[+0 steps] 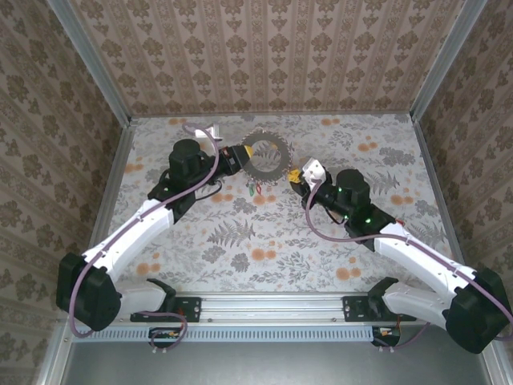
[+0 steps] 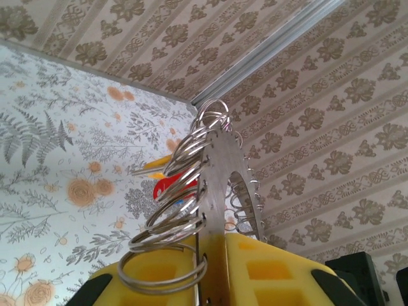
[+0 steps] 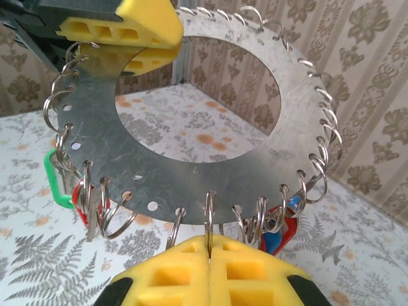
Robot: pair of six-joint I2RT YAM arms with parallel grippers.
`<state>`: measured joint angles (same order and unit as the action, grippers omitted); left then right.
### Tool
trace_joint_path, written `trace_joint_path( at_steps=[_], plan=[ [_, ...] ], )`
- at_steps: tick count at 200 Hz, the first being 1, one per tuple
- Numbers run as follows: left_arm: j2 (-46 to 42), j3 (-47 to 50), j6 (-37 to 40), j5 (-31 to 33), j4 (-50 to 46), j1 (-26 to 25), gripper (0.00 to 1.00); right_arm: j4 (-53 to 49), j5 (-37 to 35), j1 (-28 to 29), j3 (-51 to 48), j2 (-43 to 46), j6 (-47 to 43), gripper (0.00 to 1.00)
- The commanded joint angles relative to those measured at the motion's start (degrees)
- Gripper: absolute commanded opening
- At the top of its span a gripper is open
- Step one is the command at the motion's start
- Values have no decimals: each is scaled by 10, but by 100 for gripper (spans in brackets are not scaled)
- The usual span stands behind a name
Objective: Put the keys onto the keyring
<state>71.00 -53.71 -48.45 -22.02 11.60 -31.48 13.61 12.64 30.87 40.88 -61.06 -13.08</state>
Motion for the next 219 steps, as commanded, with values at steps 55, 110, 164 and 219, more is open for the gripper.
trace_joint_path(
  at_steps=[55, 110, 164, 219],
  plan=[
    [16, 55, -44, 32, 49, -15, 31, -153, 102, -24, 98, -35, -22, 0],
    [46, 100, -65, 43, 85, -30, 43, -230, 118, -29, 141, -89, -53, 0],
    [79, 150, -80, 56, 122, -45, 54, -284, 108, -32, 169, -138, -75, 0],
    [80, 195, -74, 90, 114, -46, 69, -305, 54, -31, 174, -160, -104, 0]
  ],
)
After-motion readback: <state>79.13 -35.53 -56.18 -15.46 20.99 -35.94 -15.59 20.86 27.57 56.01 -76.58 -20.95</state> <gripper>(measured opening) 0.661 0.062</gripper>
